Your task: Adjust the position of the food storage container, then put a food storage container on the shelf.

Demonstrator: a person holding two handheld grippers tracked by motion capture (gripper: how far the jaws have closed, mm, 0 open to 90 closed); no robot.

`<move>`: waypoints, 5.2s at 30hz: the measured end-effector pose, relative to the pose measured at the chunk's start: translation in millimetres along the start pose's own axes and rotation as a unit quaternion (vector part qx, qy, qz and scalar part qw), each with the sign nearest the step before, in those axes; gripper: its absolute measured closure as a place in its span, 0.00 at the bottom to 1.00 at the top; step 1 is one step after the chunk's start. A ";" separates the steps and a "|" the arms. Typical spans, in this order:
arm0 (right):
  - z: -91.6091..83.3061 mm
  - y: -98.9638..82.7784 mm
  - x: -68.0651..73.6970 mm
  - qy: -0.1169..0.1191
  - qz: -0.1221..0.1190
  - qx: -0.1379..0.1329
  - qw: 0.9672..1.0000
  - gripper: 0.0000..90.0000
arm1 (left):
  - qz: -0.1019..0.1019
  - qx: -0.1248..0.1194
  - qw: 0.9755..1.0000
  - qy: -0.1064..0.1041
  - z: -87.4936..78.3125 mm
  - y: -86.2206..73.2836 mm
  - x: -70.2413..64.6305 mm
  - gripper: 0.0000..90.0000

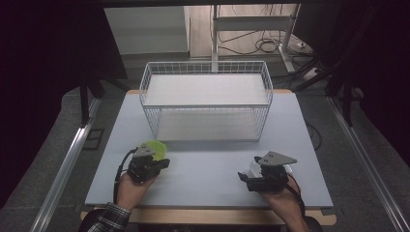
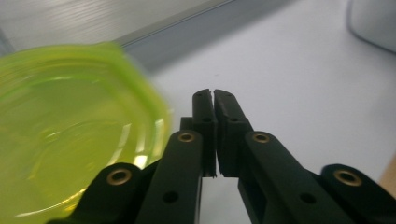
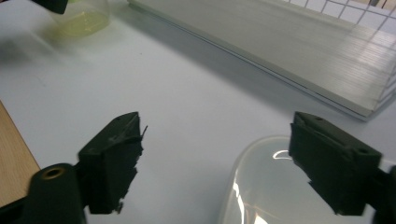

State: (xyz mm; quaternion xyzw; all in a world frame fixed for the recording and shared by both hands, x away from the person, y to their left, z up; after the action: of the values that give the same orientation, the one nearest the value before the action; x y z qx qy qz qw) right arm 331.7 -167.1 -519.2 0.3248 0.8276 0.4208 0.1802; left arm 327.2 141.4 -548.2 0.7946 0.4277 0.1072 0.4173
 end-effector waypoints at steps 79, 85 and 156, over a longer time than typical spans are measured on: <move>44.4 -20.9 7.8 0.058 0.016 0.117 0.991 0.99 | 0.052 0.024 0.997 -0.055 38.8 -8.4 -42.2 0.76; 54.1 -14.5 21.4 0.072 0.005 0.119 0.990 0.99 | 0.048 0.023 0.997 -0.050 34.6 -8.8 -36.5 0.78; 32.6 -2.0 20.6 0.046 0.007 0.055 0.997 0.04 | 0.041 -0.008 0.995 -0.095 20.2 10.9 -52.9 0.08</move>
State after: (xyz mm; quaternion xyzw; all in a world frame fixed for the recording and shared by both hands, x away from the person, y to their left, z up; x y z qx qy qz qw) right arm 334.6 -134.9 -540.3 0.3201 0.8548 0.3900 0.1210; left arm 312.0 86.0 -542.8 0.8146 0.3522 0.0514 0.4579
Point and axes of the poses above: each handheld gripper's, and its own axes: z roughly forward along the jaws, y roughly out of its top, x roughly to its left, the point moved 8 cm from there along z, roughly forward along the jaws, and after that the axes turned 1 degree about -z, right-handed, at the moved point
